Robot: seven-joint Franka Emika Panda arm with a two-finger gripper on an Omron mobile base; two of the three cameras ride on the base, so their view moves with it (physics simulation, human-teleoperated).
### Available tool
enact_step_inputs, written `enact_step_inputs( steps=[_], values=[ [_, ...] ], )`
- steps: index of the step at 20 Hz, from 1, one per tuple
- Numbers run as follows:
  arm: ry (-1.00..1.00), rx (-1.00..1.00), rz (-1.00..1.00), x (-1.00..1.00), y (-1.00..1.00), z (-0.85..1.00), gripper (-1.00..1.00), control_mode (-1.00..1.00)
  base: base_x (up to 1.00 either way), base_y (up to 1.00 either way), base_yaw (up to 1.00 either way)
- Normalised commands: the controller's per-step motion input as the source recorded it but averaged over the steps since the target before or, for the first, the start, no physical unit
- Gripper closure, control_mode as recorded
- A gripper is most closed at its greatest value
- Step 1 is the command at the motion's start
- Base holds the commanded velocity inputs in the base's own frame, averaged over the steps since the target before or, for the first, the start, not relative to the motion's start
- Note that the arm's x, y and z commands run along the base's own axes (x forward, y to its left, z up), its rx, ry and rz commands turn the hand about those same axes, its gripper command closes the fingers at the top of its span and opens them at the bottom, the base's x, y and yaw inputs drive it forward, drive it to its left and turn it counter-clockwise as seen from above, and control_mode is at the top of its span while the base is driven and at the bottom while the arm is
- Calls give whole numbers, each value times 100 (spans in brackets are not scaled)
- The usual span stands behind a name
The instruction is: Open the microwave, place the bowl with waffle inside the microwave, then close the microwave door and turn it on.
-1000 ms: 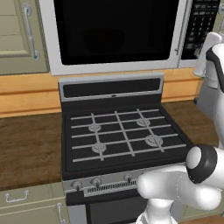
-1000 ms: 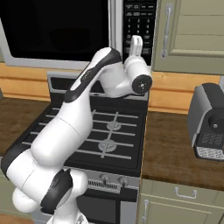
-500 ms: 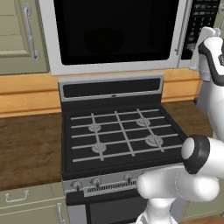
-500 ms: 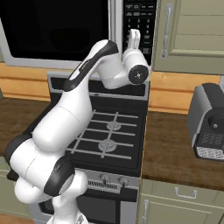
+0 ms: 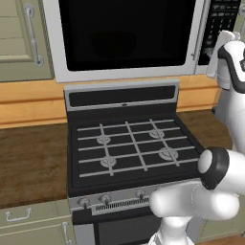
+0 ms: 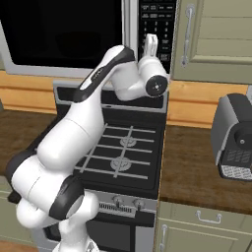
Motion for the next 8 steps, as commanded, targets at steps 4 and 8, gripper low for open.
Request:
enact_step_inputs(
  steps=[4, 8],
  values=[
    [-23, 0, 0, 22, 21, -64, 100, -100, 0, 0, 0],
    [-15, -1, 0, 38, 6, -36, 100, -100, 0, 0, 0]
  ],
)
